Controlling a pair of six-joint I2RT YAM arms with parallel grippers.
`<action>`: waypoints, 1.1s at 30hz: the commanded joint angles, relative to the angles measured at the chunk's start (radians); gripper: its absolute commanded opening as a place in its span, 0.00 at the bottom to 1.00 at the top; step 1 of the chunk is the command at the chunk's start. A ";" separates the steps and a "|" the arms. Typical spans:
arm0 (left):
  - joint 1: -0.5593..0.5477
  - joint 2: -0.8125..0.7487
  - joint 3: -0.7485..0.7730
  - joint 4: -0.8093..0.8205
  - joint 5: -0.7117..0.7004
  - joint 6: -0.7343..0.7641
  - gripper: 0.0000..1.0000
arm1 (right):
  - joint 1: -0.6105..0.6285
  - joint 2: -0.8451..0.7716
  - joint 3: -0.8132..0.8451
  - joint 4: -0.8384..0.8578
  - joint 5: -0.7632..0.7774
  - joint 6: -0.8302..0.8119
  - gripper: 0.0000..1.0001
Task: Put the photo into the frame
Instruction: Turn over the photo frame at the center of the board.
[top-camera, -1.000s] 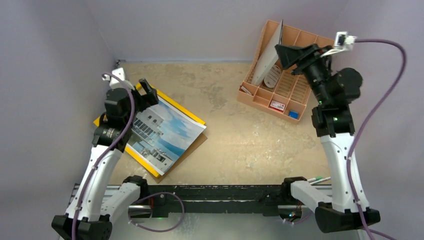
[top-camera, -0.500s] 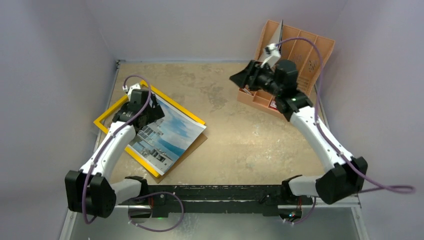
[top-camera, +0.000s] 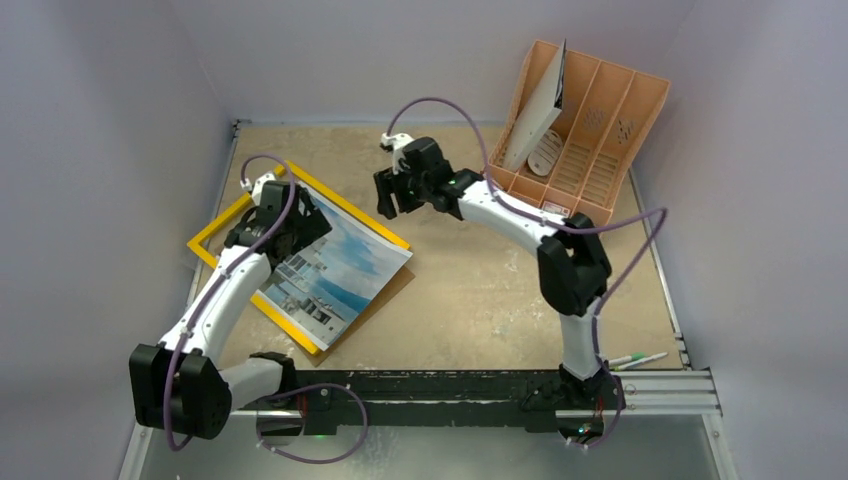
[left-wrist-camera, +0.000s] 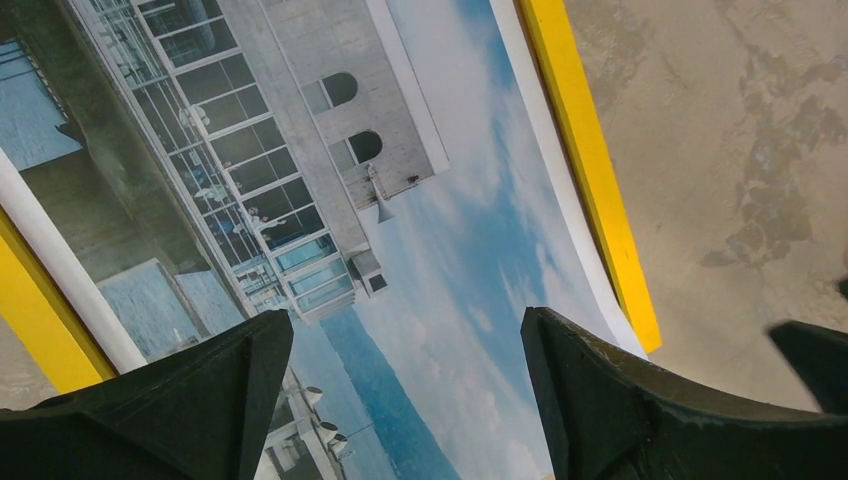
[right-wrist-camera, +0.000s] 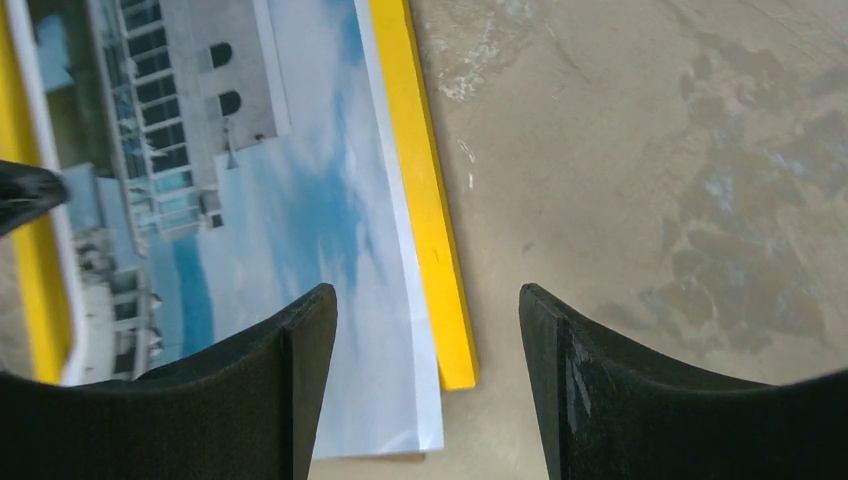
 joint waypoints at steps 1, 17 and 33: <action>0.007 -0.045 -0.016 0.021 -0.025 -0.058 0.90 | 0.063 0.128 0.186 -0.152 0.054 -0.261 0.70; 0.007 -0.030 -0.074 0.072 0.036 -0.082 0.90 | 0.081 0.348 0.305 -0.225 0.075 -0.236 0.66; 0.007 -0.074 -0.090 0.046 0.042 -0.066 0.89 | 0.069 0.324 0.312 -0.235 0.007 -0.292 0.25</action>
